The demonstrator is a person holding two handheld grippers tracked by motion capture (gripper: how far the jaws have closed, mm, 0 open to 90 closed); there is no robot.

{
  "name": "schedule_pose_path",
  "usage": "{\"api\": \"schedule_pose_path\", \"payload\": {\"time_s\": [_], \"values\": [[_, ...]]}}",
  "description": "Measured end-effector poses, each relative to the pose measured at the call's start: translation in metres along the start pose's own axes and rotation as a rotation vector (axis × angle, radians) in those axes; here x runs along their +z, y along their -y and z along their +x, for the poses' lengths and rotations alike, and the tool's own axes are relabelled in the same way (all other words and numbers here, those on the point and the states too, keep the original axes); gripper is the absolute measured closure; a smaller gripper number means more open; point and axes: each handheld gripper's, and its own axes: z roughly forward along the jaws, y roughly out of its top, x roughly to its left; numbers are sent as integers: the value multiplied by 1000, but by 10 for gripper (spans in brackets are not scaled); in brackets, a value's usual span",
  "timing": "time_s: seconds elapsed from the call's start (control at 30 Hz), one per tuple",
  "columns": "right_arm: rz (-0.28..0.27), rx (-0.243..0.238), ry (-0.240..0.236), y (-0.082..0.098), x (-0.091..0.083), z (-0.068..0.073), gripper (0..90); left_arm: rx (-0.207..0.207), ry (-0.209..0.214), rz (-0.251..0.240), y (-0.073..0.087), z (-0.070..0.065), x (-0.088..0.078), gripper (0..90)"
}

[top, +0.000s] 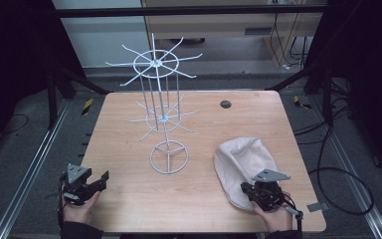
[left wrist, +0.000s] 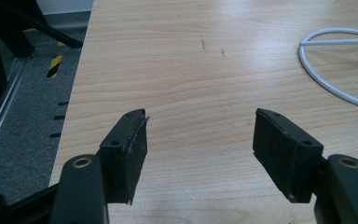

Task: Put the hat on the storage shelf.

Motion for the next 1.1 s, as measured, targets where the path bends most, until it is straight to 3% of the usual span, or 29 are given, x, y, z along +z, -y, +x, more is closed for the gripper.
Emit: {"api": "schedule_pose_path", "payload": {"time_s": [0.13, 0.27, 0.4, 0.67, 1.1], "values": [[-32, -19, -3, -6, -7, 2, 812, -1, -1, 0, 0, 0, 1, 351], [-65, 2, -8, -12, -17, 1, 744, -1, 0, 6, 0, 0, 2, 351], [-83, 20, 25, -21, -22, -3, 675, 2, 3, 9, 0, 0, 3, 350], [-97, -5, 100, -43, -26, 0, 597, 1, 3, 15, 0, 2, 4, 346], [-26, -11, 130, -67, -8, -1, 575, 3, 3, 21, 0, 2, 5, 341]]}}
